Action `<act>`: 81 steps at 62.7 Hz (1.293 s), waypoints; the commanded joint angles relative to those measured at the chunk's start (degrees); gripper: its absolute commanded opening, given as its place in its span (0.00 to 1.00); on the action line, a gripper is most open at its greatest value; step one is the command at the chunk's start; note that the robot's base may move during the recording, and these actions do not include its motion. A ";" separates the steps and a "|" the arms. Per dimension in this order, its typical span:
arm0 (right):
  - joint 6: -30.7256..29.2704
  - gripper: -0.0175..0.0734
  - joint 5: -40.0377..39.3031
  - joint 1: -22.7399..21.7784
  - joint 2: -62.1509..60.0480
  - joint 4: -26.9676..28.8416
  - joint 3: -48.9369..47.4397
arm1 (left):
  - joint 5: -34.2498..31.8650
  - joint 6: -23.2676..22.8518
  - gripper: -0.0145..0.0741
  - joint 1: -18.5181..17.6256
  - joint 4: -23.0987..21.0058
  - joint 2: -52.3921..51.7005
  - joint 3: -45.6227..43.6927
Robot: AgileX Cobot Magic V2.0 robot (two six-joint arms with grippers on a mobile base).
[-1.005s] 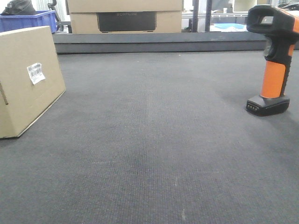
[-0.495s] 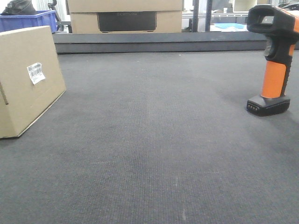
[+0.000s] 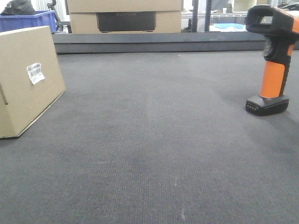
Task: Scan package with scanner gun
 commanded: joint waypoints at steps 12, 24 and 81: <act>4.47 0.01 4.40 -0.03 -15.77 -1.61 8.64 | -0.96 -0.17 0.04 0.08 -0.27 -0.40 0.07; 4.47 0.01 -1.70 2.49 -15.77 -5.08 13.92 | -0.51 -0.17 0.04 0.08 -0.27 -0.53 0.07; 4.56 0.01 0.85 0.04 -15.77 -8.17 13.92 | -0.51 -0.17 0.04 0.08 -0.27 -0.53 0.07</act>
